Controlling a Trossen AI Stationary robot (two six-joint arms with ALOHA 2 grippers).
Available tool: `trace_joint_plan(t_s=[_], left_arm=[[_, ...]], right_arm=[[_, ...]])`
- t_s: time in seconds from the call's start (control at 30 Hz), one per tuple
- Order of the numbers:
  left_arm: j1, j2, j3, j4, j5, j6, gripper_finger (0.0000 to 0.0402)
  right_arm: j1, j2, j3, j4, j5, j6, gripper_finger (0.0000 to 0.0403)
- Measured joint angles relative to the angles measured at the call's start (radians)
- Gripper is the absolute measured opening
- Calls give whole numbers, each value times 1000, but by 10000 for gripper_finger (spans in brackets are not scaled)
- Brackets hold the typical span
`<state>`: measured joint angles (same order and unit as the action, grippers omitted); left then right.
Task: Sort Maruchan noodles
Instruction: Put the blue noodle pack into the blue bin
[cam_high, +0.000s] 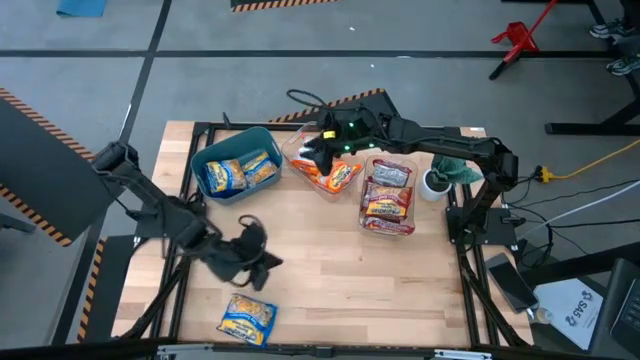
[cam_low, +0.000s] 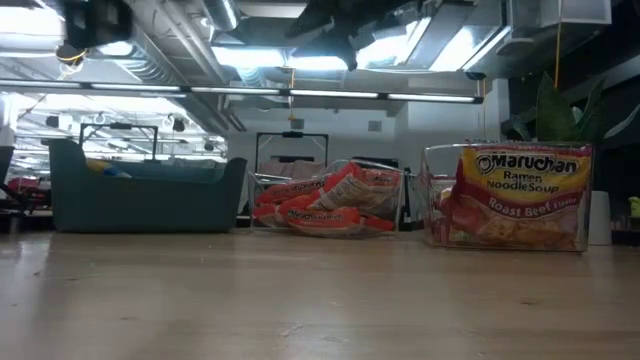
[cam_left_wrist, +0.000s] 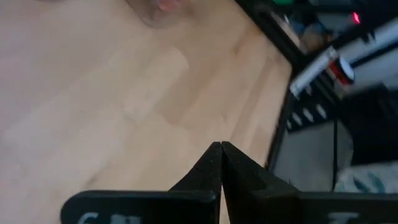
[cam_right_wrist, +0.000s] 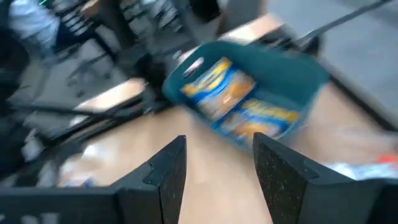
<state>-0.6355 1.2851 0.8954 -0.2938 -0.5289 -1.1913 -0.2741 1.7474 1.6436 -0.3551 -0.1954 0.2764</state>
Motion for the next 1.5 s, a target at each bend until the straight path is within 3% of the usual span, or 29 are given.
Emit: trace_joint_plan(t_s=[0.1, 0.2, 0.47, 0.67, 0.77, 1.13, 1.4, 1.5], left_arm=[[-83, -14, 1, -58, -14, -59, 0], [-155, 33, 2, -61, -12, -177, 0], [-302, 223, -1, -29, 138, -479, 0], [-385, 286, 51, 6, 242, -564, 0], [-411, 322, 65, -9, 244, -604, 0], [-386, 456, 67, -28, 307, -666, 0], [-271, 457, 68, -180, 138, -653, 0], [-192, 460, 66, -207, 59, -566, 0]], right_arm=[[0, -2, -2, -19, -108, 35, 170], [25, -2, -2, -45, -146, 61, 170], [117, 0, -2, -100, -111, 40, 170], [154, 0, -2, -108, -84, 24, 170], [161, 0, -2, -123, -46, 9, 170], [163, 0, -2, -121, -40, 3, 170], [163, 0, -2, -112, -47, 5, 170], [163, 0, -2, -104, -68, 7, 170]])
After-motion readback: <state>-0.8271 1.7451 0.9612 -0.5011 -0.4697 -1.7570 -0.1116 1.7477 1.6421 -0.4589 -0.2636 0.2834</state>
